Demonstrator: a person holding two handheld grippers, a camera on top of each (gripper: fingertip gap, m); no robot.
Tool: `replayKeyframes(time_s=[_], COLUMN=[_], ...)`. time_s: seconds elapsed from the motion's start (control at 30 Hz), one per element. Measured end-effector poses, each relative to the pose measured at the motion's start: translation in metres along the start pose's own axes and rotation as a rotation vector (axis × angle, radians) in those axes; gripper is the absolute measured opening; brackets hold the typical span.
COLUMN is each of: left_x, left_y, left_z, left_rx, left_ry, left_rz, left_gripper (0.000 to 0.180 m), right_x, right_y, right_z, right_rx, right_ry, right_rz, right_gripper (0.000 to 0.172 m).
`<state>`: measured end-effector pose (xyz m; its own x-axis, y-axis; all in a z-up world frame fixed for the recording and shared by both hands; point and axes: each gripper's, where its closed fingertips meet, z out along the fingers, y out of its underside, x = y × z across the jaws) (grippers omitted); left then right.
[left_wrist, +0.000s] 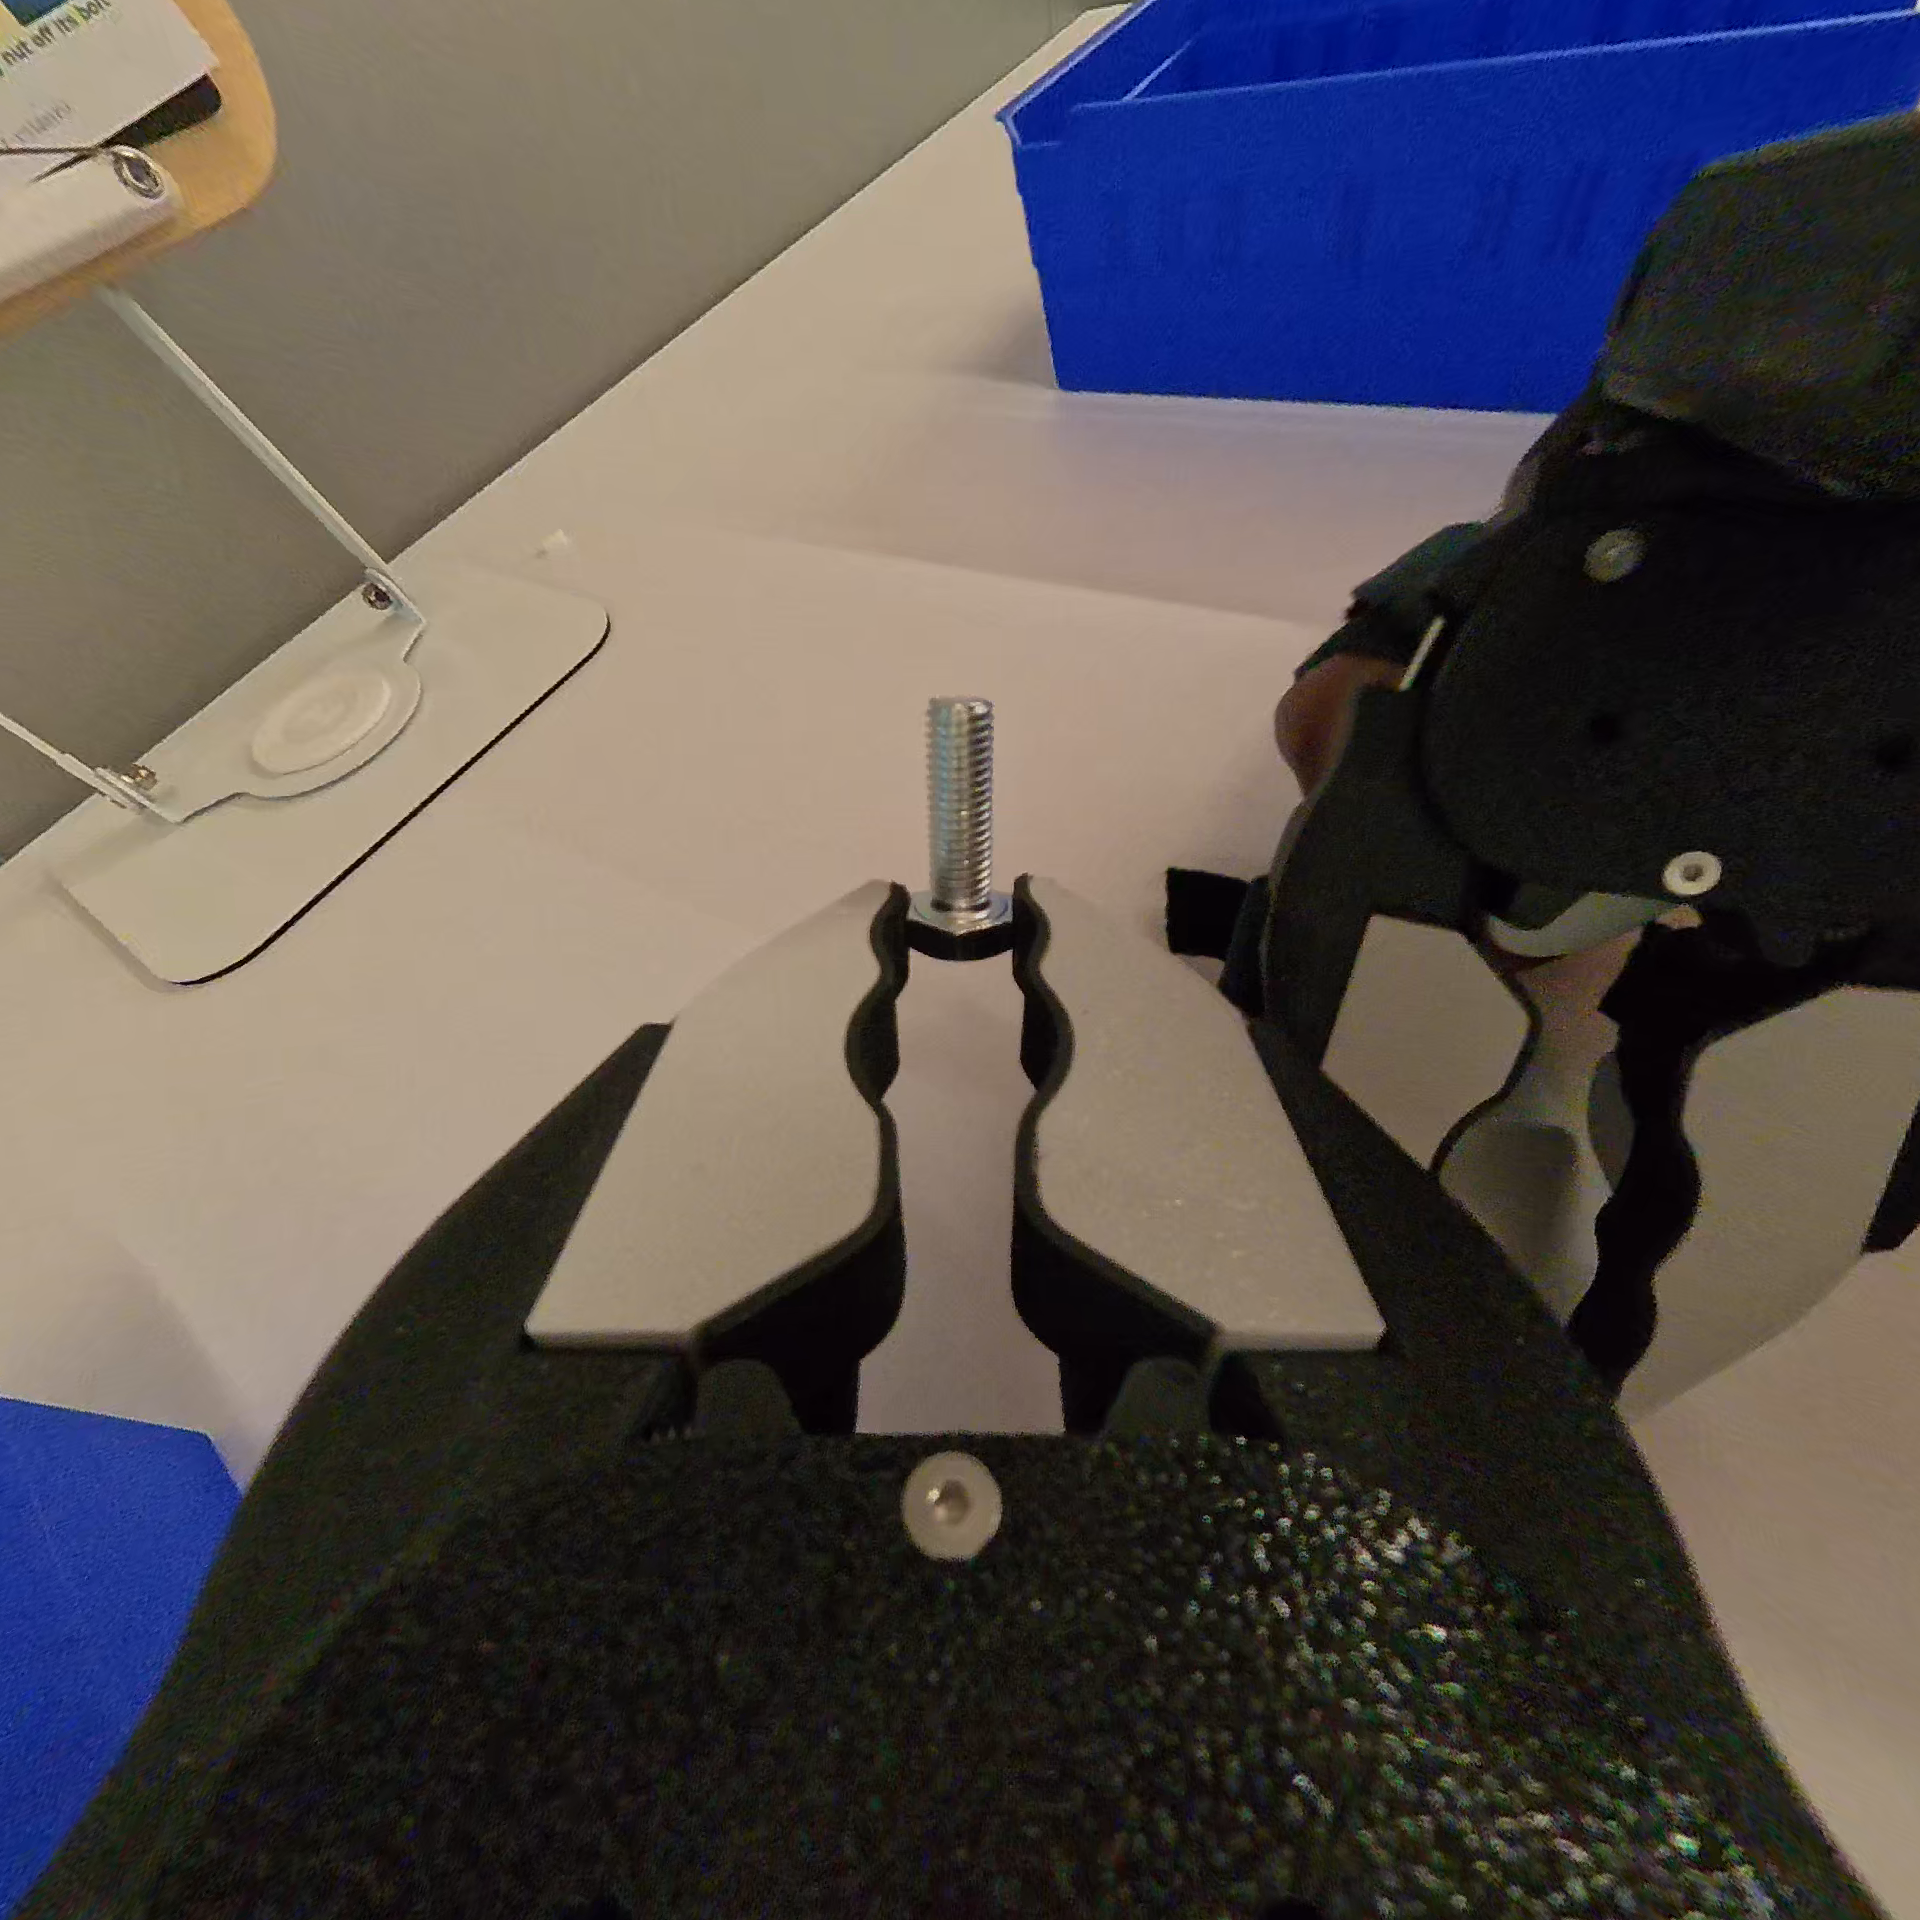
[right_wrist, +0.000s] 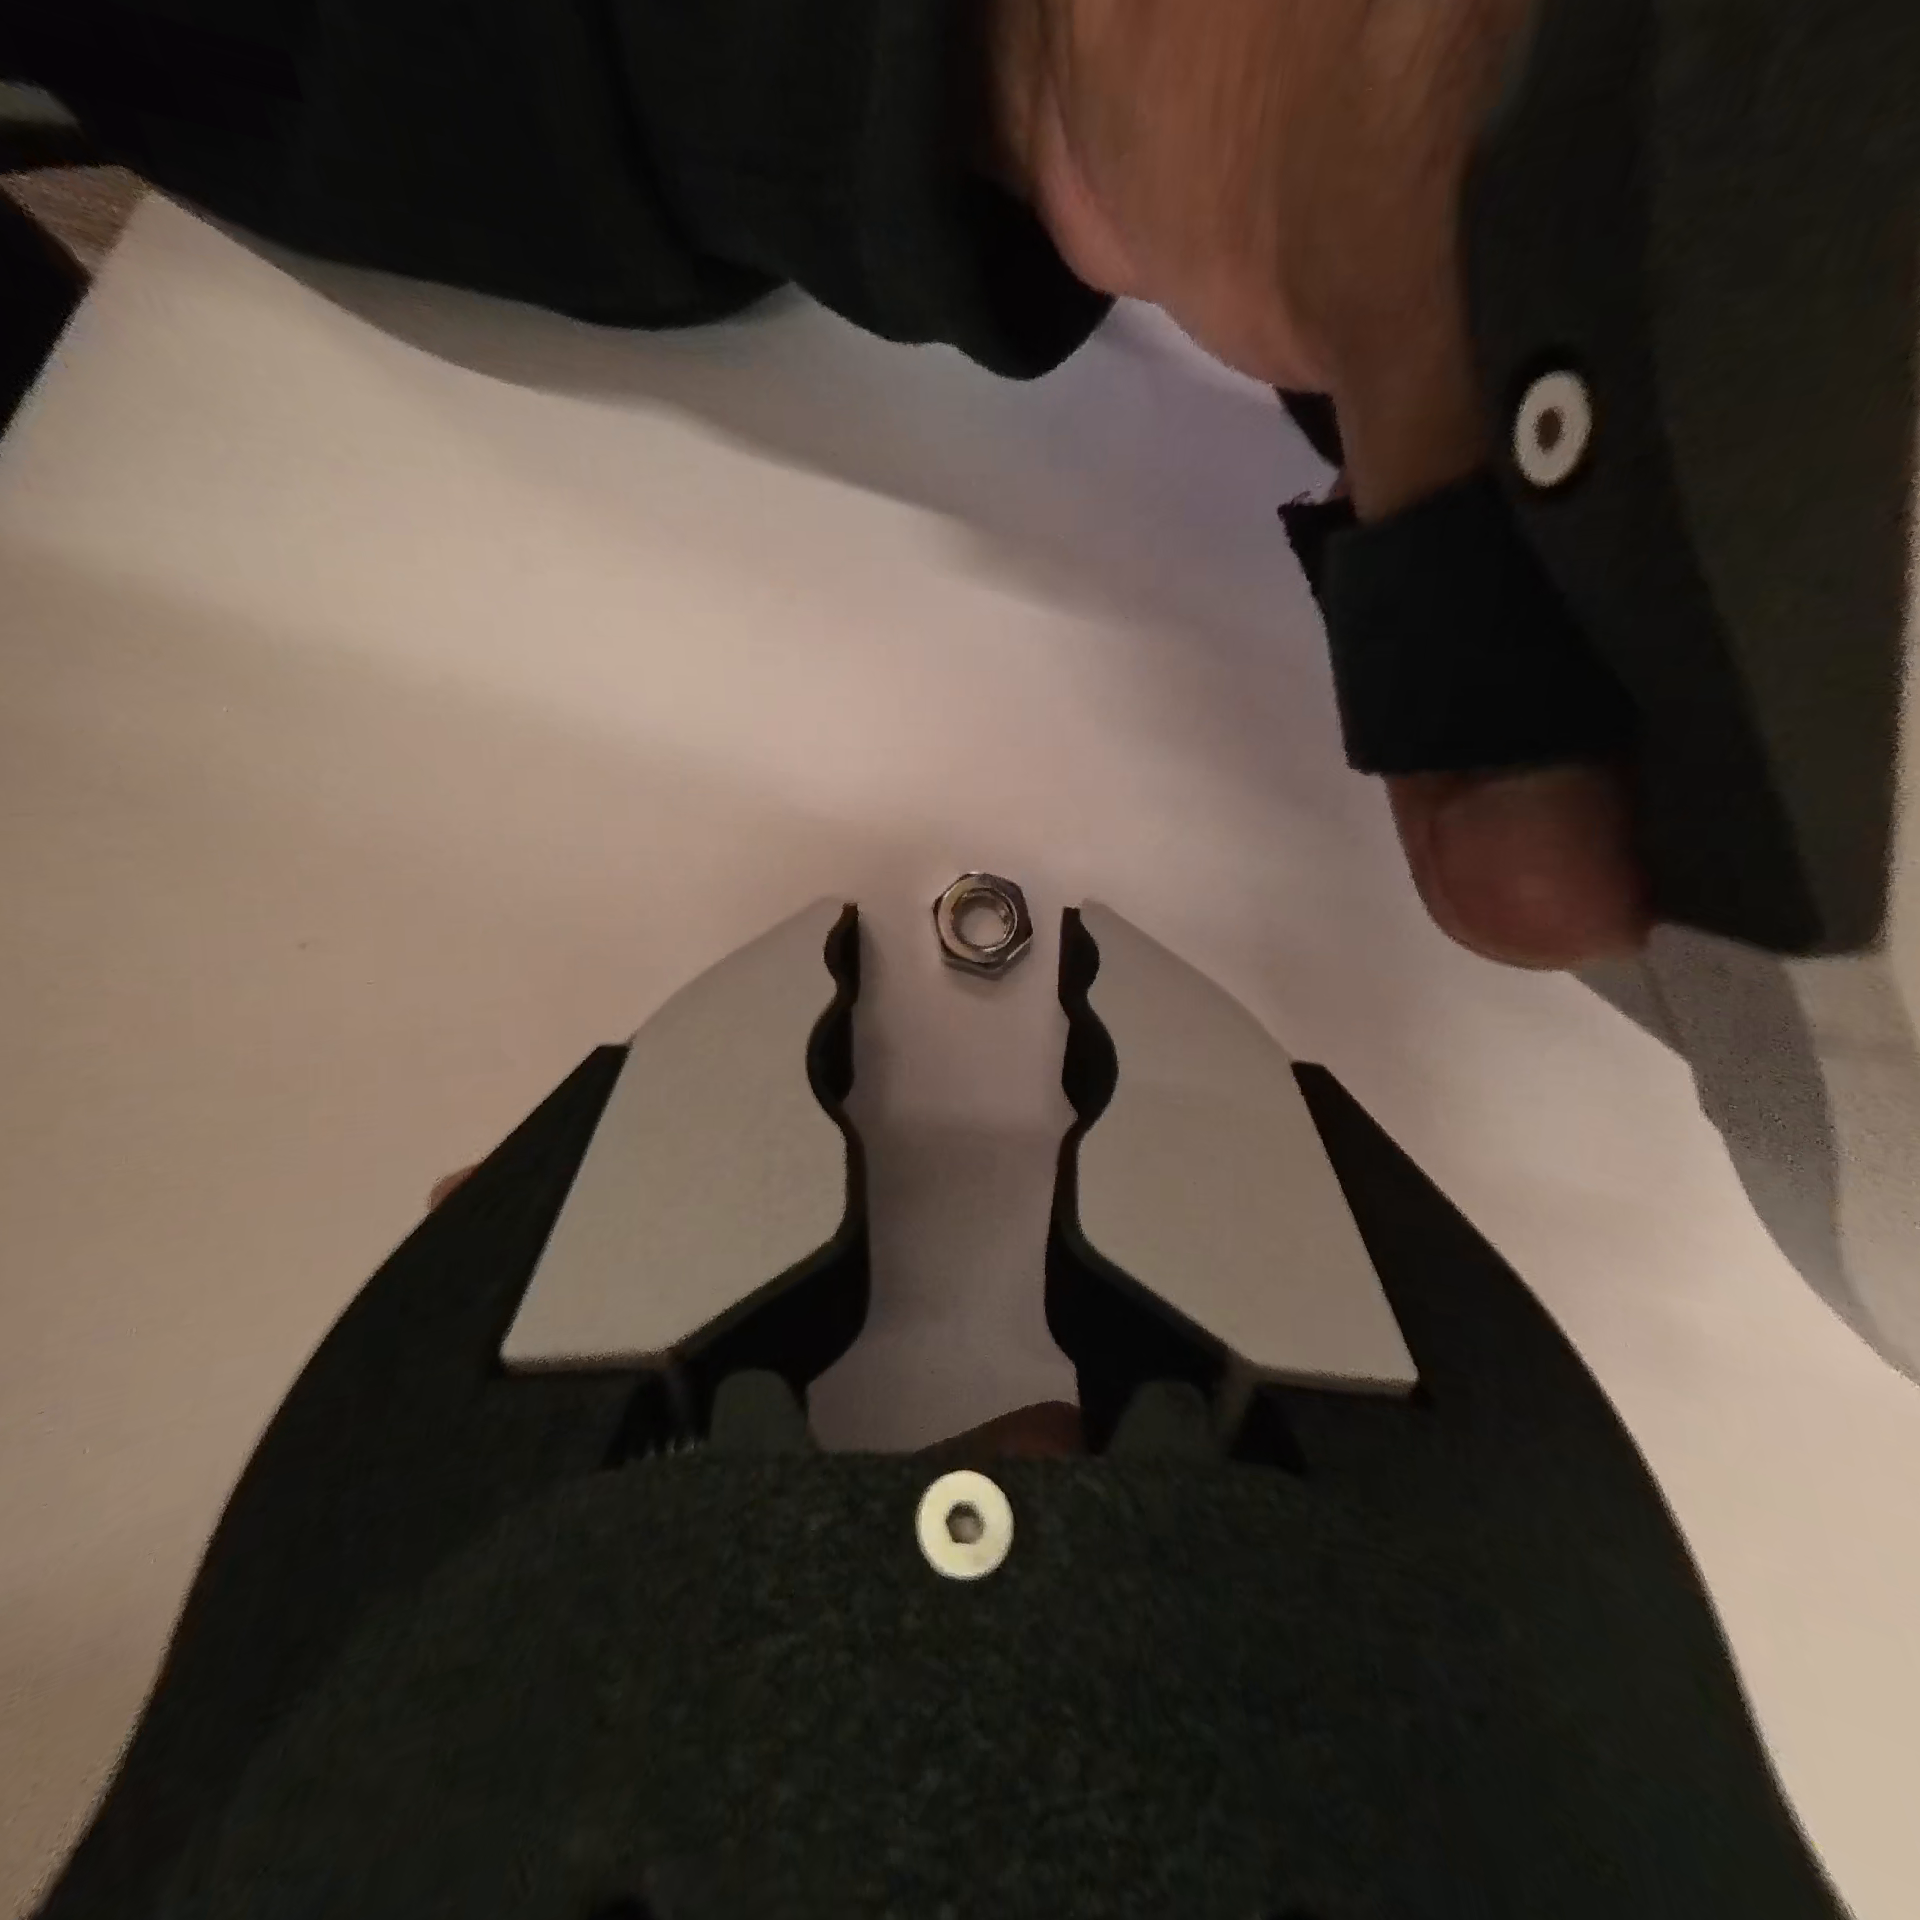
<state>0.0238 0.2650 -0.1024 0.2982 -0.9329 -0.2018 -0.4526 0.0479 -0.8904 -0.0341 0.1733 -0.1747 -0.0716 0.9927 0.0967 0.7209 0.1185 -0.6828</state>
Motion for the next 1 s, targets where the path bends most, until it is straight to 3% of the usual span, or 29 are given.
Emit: replayKeyframes(time_s=[0.17,0.37,0.43,0.57,0.7,1.0], left_x=[-0.003,-0.008,-0.011,-0.013,-0.004,0.015], left_y=[0.002,0.002,0.001,-0.006,-0.01,-0.007], left_z=[0.0,0.004,0.006,0.01,0.019,0.03], left_rx=[0.006,0.036,0.049,0.121,0.153,0.056], left_ry=[-0.002,-0.036,-0.066,-0.106,-0.104,-0.137], left_rz=[-0.005,0.001,0.006,-0.009,-0.009,0.221], left_gripper=[0.018,0.018,0.018,0.018,0.018,0.018], right_x=[-0.003,-0.001,0.008,0.043,0.072,0.071], right_y=[-0.002,0.003,-0.003,-0.041,-0.029,-0.007], right_z=[0.005,-0.001,-0.021,-0.104,-0.151,-0.132], right_rx=[0.015,0.017,0.069,0.39,0.527,0.478], right_ry=[-0.071,0.02,0.087,0.227,0.364,0.332], right_rz=[0.047,0.011,-0.004,0.044,0.099,0.105], right_gripper=[0.018,0.017,0.017,0.017,0.017,0.017])
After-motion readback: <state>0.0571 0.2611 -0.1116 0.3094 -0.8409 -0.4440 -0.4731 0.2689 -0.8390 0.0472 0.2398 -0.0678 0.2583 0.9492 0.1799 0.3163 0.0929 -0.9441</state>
